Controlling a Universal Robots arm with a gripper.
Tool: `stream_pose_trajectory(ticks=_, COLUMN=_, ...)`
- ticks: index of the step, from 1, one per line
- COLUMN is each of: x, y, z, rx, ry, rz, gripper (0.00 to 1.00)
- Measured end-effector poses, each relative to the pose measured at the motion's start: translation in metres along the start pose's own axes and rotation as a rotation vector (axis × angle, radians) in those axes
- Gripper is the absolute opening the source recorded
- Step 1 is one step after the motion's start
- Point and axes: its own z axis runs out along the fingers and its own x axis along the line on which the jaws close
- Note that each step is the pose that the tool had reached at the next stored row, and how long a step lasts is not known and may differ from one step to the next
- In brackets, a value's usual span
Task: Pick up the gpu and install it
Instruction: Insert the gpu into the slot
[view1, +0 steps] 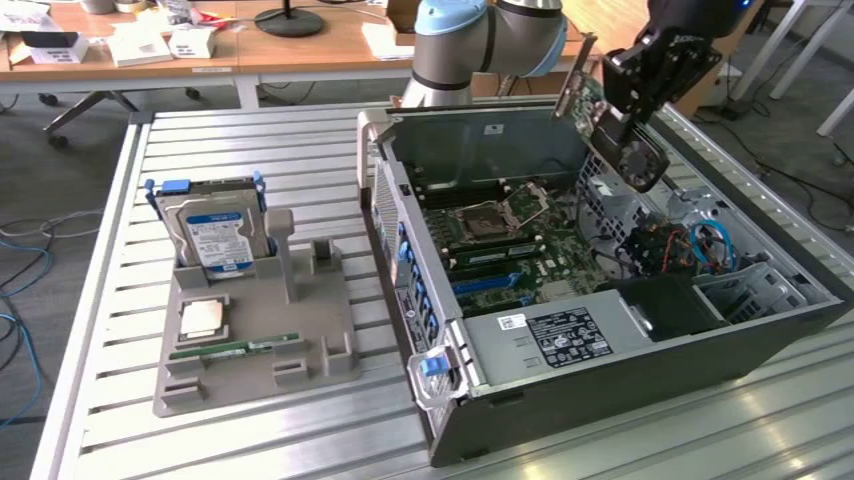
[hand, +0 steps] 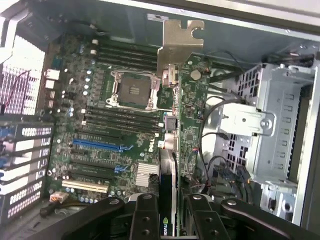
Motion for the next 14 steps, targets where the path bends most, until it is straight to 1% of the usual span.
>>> stream_pose_trajectory(ticks=14, x=0.0, y=-0.0001, z=0.0014, rx=-0.0048, ry=0.0211, rz=-0.254, gripper=0.26)
